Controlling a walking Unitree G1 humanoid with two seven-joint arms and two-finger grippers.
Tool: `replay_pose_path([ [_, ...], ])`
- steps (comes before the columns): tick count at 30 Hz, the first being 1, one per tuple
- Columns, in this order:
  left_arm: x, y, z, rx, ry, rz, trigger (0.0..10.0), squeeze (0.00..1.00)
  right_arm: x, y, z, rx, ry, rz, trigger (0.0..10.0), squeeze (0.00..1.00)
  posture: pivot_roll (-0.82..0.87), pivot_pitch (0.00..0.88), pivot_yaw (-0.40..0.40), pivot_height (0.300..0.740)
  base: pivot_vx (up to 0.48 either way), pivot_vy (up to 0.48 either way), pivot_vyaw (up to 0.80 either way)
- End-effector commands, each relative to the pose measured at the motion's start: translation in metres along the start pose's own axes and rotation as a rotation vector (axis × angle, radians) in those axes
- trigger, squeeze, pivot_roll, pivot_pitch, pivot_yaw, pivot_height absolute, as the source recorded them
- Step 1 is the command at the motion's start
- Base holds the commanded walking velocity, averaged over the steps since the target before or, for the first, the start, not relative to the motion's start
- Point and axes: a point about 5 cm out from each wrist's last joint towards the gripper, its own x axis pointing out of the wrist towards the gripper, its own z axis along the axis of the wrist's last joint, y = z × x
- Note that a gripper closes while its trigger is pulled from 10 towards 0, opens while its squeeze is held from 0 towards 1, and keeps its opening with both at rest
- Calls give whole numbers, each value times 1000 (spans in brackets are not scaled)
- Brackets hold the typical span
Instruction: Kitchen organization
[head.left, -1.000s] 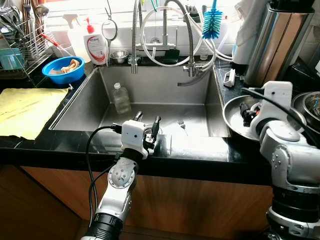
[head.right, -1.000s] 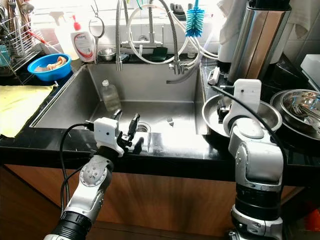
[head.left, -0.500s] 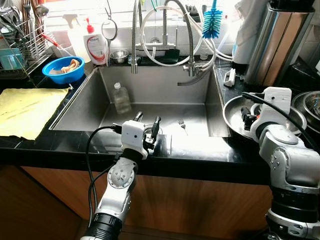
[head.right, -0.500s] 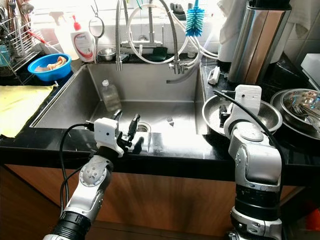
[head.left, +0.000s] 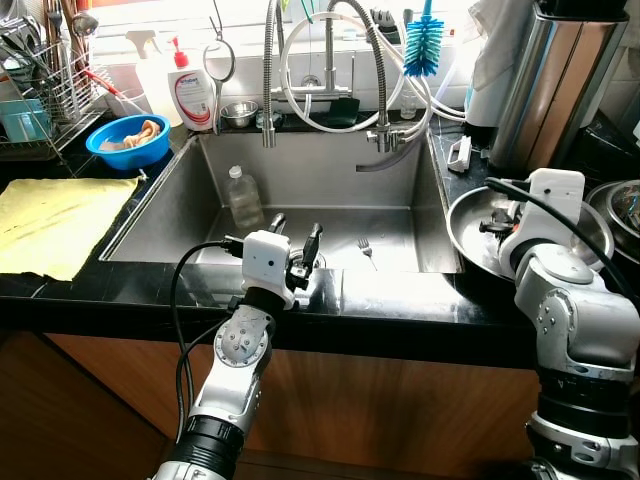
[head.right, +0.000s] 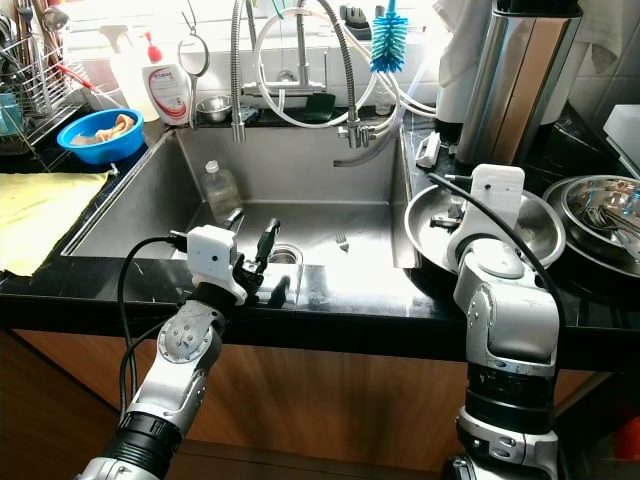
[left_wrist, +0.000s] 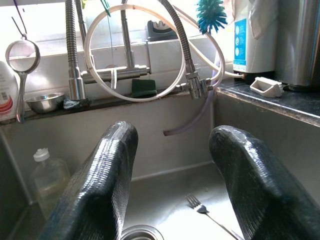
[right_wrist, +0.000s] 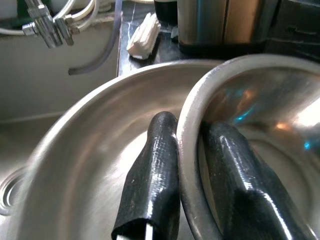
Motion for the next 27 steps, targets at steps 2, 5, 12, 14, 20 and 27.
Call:
replay_pose_path([
  [2, 0, 4, -1, 6, 12, 8, 10000, 0, 2, 5, 0, 22, 4, 24, 0, 0, -215, 0, 95, 740, 0, 0, 0],
  [5, -1, 5, -2, 4, 15, 12, 10000, 0, -1, 6, 6, 11, -15, 13, 0, 0, -209, 0, 92, 740, 0, 0, 0],
  [12, 0, 3, -4, -15, 22, 16, 10000, 0, -4, 6, 20, -12, -60, 5, 0, 0, -213, 0, 88, 740, 0, 0, 0],
  [14, 0, 3, -4, -17, 23, 15, 10000, 0, -4, 5, 22, -18, -67, 2, 0, 0, -212, 0, 86, 740, 0, 0, 0],
  [20, -1, 2, -4, -29, 25, 25, 10000, 0, -6, 4, 33, -24, -97, -6, 0, 0, -211, 0, 81, 740, 0, 0, 0],
  [27, 0, 3, -3, -36, 19, 38, 10000, 0, -17, 7, 70, -54, -330, -46, 9686, 0, -206, 0, 77, 740, 0, 0, 0],
])
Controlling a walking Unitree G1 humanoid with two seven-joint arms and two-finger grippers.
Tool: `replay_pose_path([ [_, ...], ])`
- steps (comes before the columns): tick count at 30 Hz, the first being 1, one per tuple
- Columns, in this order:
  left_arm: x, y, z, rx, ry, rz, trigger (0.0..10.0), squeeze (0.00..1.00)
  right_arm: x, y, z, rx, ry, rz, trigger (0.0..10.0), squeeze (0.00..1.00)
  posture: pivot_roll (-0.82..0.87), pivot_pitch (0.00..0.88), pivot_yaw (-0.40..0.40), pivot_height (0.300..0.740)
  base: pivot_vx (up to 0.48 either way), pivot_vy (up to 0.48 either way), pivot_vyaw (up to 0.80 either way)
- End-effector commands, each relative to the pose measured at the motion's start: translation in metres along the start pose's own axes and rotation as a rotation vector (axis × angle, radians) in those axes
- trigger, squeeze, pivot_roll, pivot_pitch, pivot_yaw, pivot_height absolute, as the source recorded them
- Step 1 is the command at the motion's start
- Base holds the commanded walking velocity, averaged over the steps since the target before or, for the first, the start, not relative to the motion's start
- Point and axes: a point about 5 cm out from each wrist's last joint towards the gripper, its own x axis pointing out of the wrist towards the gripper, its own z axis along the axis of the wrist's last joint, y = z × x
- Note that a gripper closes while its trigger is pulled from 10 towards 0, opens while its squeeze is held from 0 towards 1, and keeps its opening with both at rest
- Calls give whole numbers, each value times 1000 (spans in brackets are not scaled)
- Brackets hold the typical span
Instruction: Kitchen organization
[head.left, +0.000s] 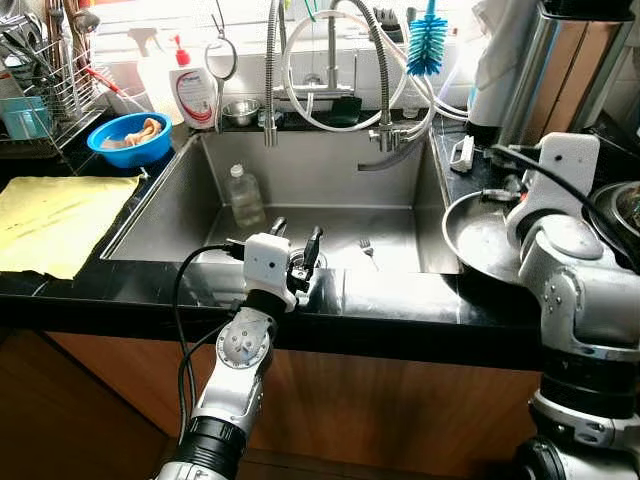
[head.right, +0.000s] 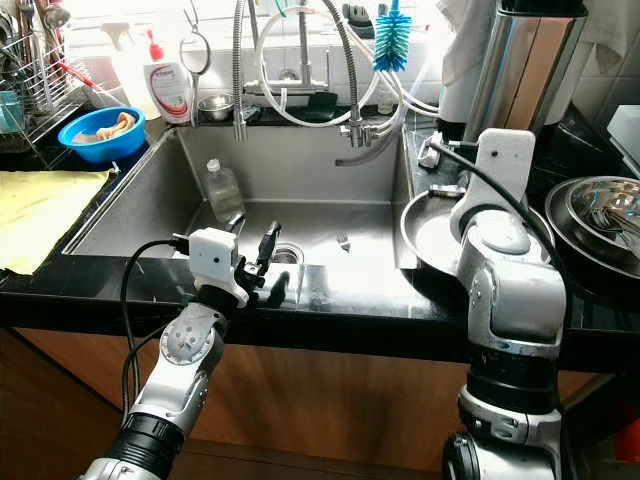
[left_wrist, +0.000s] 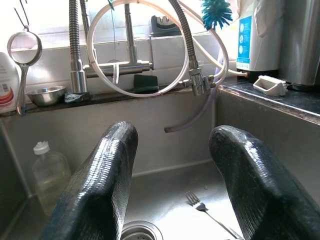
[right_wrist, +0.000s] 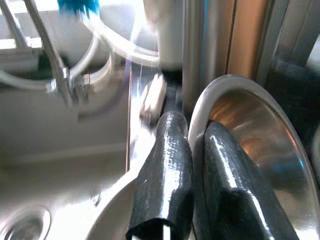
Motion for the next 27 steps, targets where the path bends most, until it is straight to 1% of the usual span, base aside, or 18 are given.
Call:
replay_pose_path([
  [1, -1, 6, -2, -15, 13, 28, 10000, 0, -7, 2, 27, -30, -151, -15, 10000, 0, -206, 0, 77, 740, 0, 0, 0],
  [4, -1, 7, -1, -16, 12, 32, 10000, 0, -9, 4, 33, -2, -180, -10, 10000, 0, -203, 0, 77, 740, 0, 0, 0],
  [5, -1, 8, -1, -18, 11, 40, 10000, 0, -9, 8, 35, 18, -203, 29, 10000, 0, -203, 0, 77, 740, 0, 0, 0],
  [6, -1, 9, -1, -18, 9, 48, 10000, 0, -9, 21, 35, 17, -228, 125, 10000, 0, -206, 0, 77, 740, 0, 0, 0],
  [8, -1, 9, -1, -16, 9, 51, 10000, 0, -9, 32, 33, 8, -238, 204, 10000, 0, -206, 0, 77, 740, 0, 0, 0],
  [9, -1, 9, -1, -15, 8, 53, 10000, 0, -10, 45, 30, -8, -248, 299, 10000, 0, -198, 0, 75, 740, 0, 0, 0],
  [10, -1, 10, -1, -14, 4, 58, 10000, 0, -13, 61, 25, 10, -249, 427, 10000, 0, -196, 0, 72, 740, 0, 0, 0],
  [11, -1, 10, 0, -13, 2, 60, 10000, 0, -14, 67, 24, 17, -248, 474, 10000, 0, -194, 0, 71, 740, 0, 0, 0],
  [14, 0, 11, 1, -11, -4, 68, 10000, 0, -21, 86, 18, -55, -277, 626, 10000, 0, -183, 0, 63, 740, 0, 0, 0],
  [15, -1, 13, 1, -8, -7, 77, 10000, 0, -25, 98, 13, -77, -279, 723, 10000, 0, -178, 0, 58, 740, 0, 0, 0],
  [17, -1, 14, 1, -7, -9, 85, 10000, 0, -27, 104, 8, -72, -272, 779, 10000, 0, -174, 0, 54, 740, 0, 0, 0],
  [19, -1, 14, 1, -6, -10, 87, 10000, 0, -26, 106, 6, -76, -272, 793, 10000, 0, -174, 0, 54, 740, 0, 0, 0],
  [21, -1, 15, 2, -2, -12, 93, 10000, 0, -23, 112, -7, -54, -243, 851, 10000, 0, -161, 0, 45, 740, 0, 0, 0],
  [22, -1, 16, 2, 1, -14, 97, 10000, 0, -20, 116, -20, -37, -202, 889, 10000, 0, -155, 0, 41, 740, 0, 0, 0],
  [23, -1, 16, 2, 1, -14, 97, 10000, 0, -20, 116, -20, -37, -202, 889, 10000, 0, -155, 0, 41, 740, 0, 0, 0],
  [24, -1, 17, 3, 3, -17, 100, 10000, 0, -16, 117, -29, -27, -172, 904, 10000, 0, -153, 0, 38, 740, 0, 0, 0],
  [26, 0, 17, 3, 5, -18, 103, 10000, 0, -14, 118, -32, -22, -162, 906, 10000, 0, -153, 0, 38, 740, 0, 0, 0],
  [27, 0, 18, 3, 7, -20, 107, 10000, 0, -5, 118, -45, -16, -118, 880, 10000, 0, -149, 0, 34, 740, 0, 0, 0],
])
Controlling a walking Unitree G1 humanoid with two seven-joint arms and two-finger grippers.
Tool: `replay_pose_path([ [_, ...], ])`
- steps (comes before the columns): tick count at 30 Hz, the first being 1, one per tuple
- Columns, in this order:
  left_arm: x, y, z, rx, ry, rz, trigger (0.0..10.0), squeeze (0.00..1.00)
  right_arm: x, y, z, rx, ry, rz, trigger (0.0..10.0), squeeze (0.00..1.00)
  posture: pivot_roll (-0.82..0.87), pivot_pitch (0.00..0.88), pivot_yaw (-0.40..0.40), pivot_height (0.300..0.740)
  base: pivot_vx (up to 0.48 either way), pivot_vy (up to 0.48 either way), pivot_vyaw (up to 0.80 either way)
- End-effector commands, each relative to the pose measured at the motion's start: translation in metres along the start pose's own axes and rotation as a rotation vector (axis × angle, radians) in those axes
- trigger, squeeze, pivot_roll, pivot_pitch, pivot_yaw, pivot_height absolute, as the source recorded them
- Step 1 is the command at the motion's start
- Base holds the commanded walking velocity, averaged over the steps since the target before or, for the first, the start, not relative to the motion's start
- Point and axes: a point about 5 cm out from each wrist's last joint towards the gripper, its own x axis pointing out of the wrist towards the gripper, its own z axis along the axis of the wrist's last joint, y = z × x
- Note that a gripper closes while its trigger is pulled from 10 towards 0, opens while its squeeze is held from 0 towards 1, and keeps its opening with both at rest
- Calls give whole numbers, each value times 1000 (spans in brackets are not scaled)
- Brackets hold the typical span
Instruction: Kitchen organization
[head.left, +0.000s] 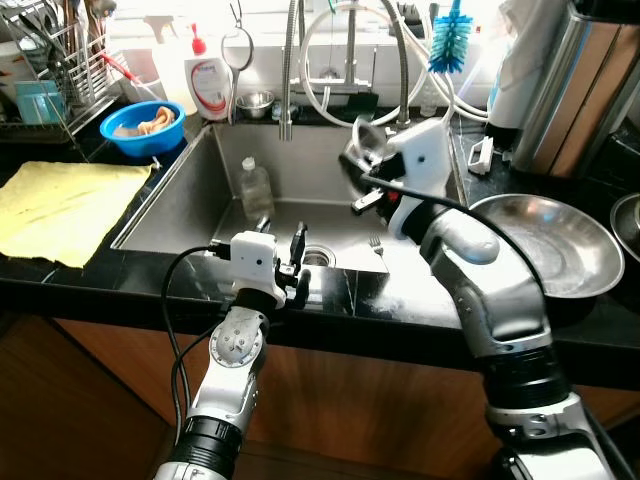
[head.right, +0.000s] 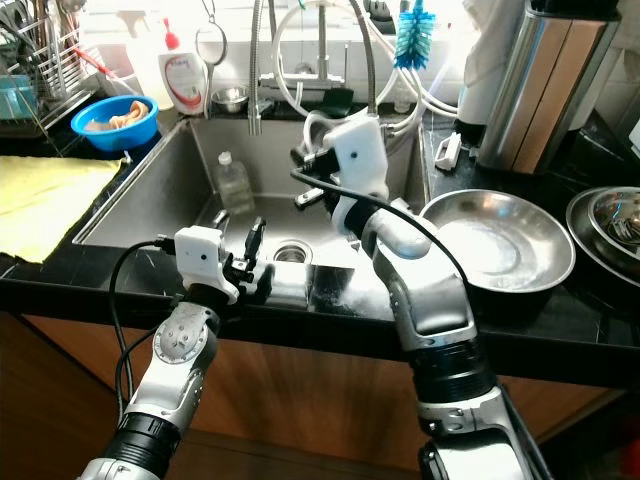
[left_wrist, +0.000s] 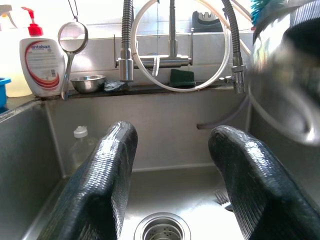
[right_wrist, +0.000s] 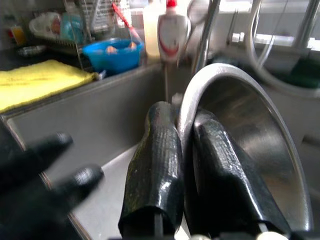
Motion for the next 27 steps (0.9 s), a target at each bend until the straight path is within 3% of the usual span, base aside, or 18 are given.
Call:
replay_pose_path([
  [1, 2, 4, 2, 0, -17, 19, 10000, 0, 5, -2, -6, 15, 0, -5, 10000, 0, -146, 0, 34, 740, 0, 0, 0],
  [5, 2, 3, 3, 0, -21, 18, 10000, 0, 11, -1, -25, 17, 38, 14, 10000, 0, -142, 0, 32, 740, 0, 0, 0],
  [12, 2, 3, 3, 0, -23, 18, 10000, 0, 17, 1, -34, 27, 37, 23, 10000, 0, -135, 0, 31, 740, 0, 0, 0],
  [27, 3, 0, 4, -5, -21, 3, 10000, 0, 16, -18, -48, 43, 75, -164, 10000, 0, -134, 0, 37, 740, 0, 0, 0],
])
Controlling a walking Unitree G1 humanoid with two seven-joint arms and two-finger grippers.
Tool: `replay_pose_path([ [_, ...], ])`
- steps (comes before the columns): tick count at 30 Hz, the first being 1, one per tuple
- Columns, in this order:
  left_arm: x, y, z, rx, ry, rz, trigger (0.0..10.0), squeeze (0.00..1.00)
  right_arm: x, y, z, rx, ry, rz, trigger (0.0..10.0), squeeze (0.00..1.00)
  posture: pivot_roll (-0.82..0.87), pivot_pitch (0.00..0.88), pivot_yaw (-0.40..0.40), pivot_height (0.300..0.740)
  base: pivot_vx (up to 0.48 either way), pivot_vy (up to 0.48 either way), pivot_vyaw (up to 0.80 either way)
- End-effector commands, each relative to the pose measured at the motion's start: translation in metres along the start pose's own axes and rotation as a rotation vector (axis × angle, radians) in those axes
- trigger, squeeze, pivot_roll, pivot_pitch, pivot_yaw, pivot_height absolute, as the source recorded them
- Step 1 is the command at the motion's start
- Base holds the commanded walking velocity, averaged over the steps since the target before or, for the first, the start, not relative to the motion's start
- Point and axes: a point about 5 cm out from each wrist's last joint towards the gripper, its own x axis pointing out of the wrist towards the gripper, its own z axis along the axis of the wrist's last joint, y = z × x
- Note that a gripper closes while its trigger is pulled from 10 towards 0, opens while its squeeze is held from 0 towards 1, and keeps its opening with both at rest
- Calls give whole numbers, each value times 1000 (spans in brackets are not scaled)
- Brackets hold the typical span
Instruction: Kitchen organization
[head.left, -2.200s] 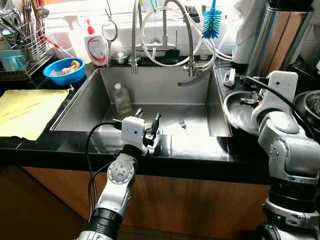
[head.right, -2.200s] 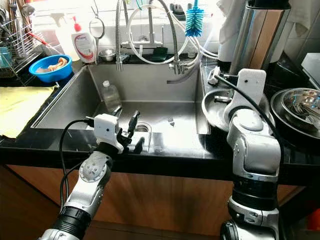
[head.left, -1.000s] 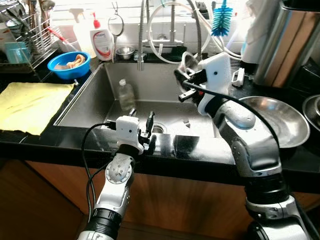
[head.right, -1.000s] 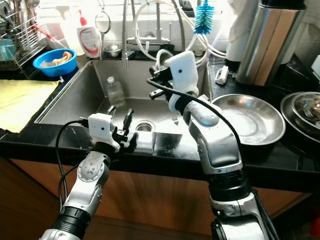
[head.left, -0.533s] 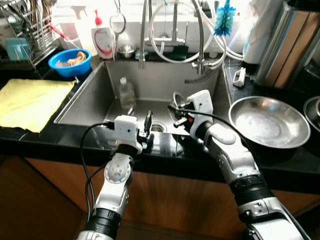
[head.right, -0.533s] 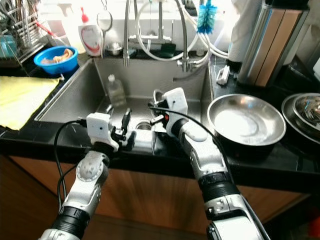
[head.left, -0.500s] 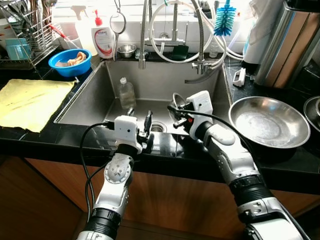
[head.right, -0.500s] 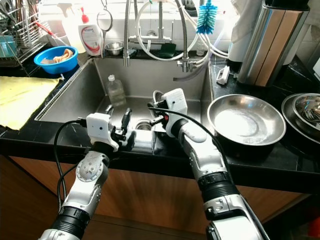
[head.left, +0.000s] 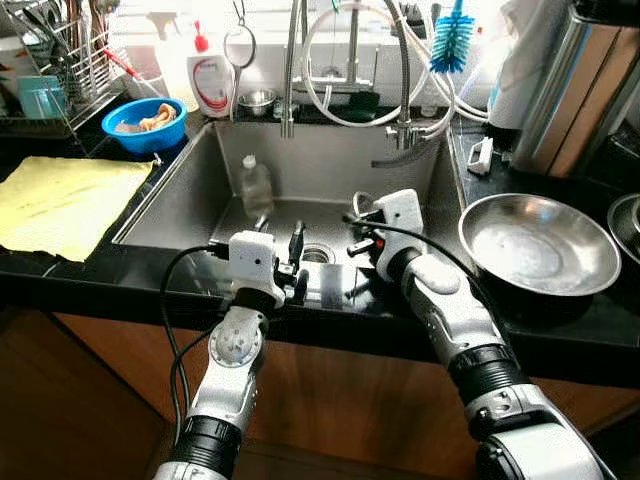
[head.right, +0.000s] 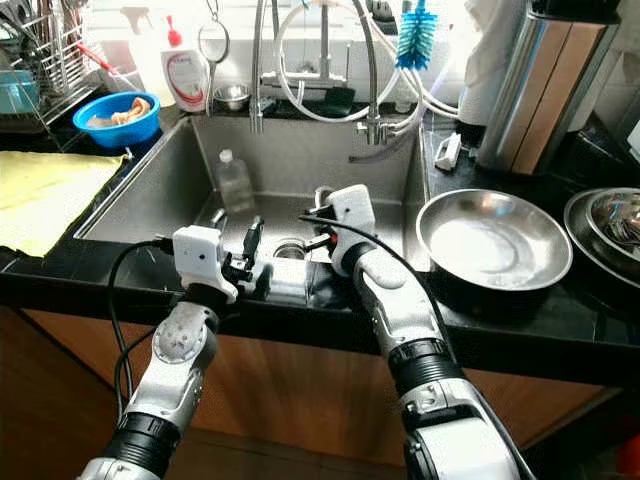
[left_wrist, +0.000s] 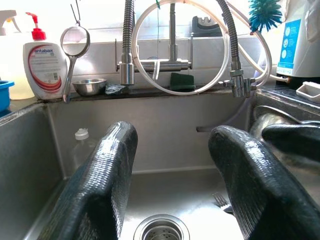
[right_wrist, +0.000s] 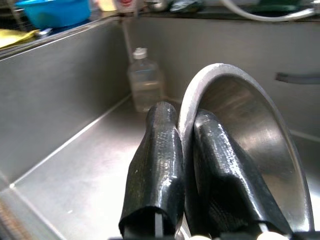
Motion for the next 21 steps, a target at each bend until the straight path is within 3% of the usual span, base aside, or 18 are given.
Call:
replay_pose_path([
  [1, 3, 1, 3, -4, -14, 2, 10000, 0, 3, -1, 8, -19, -22, -20, 10000, 0, -136, 0, 39, 740, 0, 0, 0],
  [3, 3, 1, 3, -5, -13, 2, 10000, 0, 2, -3, 7, -33, -20, -35, 10000, 0, -136, 0, 39, 740, 0, 0, 0],
  [4, 3, 1, 3, -5, -12, 2, 10000, 0, 2, -3, 7, -35, -20, -36, 10000, 173, -137, 0, 42, 740, 0, 0, 0],
  [5, 3, 1, 3, -5, -13, 0, 10000, 0, 2, -4, 7, -26, -27, -40, 10000, 902, -137, 0, 42, 740, 0, 0, 0],
  [6, 3, 1, 3, -6, -13, 0, 10000, 0, 2, -4, 8, -20, -32, -44, 10000, 1000, -139, 0, 44, 740, 0, 0, 0],
  [10, 4, 1, 3, -5, -12, -2, 10000, 0, 3, -5, 10, -17, -49, -63, 10000, 1000, -140, 0, 46, 740, 0, 0, 0],
  [11, 4, 1, 3, -5, -12, -2, 10000, 0, 3, -5, 10, -20, -52, -65, 10000, 957, -139, 0, 46, 740, 0, 0, 0],
  [12, 4, 1, 3, -4, -13, -2, 10000, 0, 3, -6, 12, -24, -60, -69, 10000, 4, -139, 0, 45, 740, 0, 0, 0],
  [21, 4, 3, 3, -2, -11, 4, 10000, 0, 4, -4, 19, -38, -102, -77, 10000, 0, -136, 0, 42, 740, 0, 0, 0],
])
